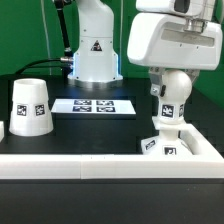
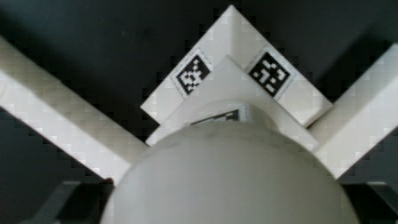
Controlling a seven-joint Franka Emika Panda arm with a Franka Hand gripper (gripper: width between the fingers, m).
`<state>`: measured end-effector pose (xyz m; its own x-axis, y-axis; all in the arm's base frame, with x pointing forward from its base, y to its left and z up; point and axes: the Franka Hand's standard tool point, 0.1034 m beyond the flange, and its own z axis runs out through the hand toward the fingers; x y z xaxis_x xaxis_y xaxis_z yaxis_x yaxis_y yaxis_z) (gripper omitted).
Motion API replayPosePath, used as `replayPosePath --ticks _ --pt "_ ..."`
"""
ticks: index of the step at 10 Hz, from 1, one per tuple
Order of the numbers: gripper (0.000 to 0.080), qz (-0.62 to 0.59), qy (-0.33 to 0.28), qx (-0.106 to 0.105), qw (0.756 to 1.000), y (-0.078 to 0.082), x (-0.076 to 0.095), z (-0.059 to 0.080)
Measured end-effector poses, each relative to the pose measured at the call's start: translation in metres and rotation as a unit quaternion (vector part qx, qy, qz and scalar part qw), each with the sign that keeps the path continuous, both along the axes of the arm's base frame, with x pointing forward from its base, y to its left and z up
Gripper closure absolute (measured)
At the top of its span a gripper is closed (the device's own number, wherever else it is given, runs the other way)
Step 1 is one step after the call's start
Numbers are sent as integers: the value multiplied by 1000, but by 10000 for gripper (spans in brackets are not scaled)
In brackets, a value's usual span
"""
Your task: Assemble lamp
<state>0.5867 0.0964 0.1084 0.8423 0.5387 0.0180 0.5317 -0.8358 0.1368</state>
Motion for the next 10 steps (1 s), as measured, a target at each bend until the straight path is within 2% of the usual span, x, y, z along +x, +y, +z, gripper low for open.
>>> replayPosePath --ticks 4,5,7,8,10 --pt "222 -153 -10 22 988 2 -1 0" --pt "222 -233 -10 36 972 3 -3 0" --pt "222 -312 -8 49 949 3 -3 0" --pt "222 -363 -6 62 929 0 -2 0" --pt "222 -416 -6 72 907 0 -2 0"
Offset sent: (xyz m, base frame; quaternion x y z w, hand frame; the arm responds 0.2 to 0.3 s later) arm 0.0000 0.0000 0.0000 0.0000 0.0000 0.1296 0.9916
